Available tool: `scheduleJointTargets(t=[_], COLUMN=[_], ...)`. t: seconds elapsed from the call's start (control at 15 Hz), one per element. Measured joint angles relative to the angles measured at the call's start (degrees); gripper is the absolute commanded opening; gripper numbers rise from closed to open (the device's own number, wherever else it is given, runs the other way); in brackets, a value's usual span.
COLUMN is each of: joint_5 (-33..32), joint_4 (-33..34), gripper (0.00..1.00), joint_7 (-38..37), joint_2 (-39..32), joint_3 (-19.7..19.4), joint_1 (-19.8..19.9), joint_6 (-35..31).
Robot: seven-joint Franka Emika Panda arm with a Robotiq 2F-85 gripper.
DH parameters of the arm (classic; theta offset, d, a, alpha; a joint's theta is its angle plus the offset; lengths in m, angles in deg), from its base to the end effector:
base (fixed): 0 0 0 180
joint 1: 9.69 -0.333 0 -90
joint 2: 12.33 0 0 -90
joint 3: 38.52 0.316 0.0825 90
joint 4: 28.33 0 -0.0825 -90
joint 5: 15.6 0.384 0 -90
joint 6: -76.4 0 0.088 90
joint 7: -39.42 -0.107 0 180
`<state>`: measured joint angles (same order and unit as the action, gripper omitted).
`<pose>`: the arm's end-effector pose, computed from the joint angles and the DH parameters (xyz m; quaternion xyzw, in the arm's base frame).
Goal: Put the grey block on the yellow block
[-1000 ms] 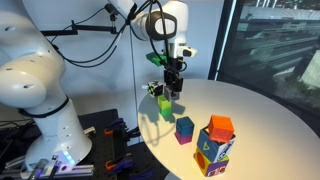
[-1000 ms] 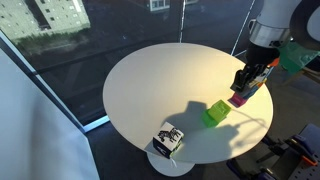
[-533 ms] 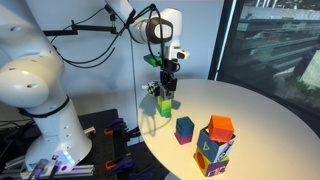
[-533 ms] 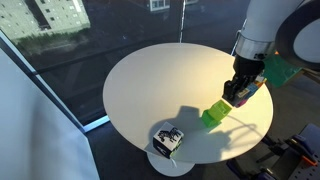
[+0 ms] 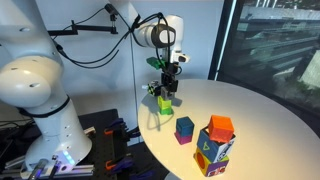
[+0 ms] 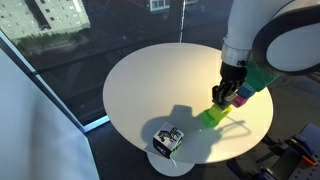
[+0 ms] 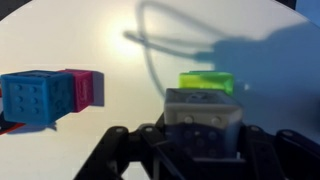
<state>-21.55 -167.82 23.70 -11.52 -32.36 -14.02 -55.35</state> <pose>0.4606 0.0830 0.2994 0.9974 -0.0087 -0.0504 0.0500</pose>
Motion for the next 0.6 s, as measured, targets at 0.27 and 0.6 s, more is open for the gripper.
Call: scheduleJointTargets(t=[0.27, 0.6], joint_5=[0.0, 0.0], joint_4=[1.5, 1.8], gripper=[0.27, 0.27], joint_7=[0.0, 0.0], joint_2=[-1.7, -1.9], joint_3=[0.0, 0.0], joint_1=[-0.7, -0.8], joint_6=[-0.4, -0.4])
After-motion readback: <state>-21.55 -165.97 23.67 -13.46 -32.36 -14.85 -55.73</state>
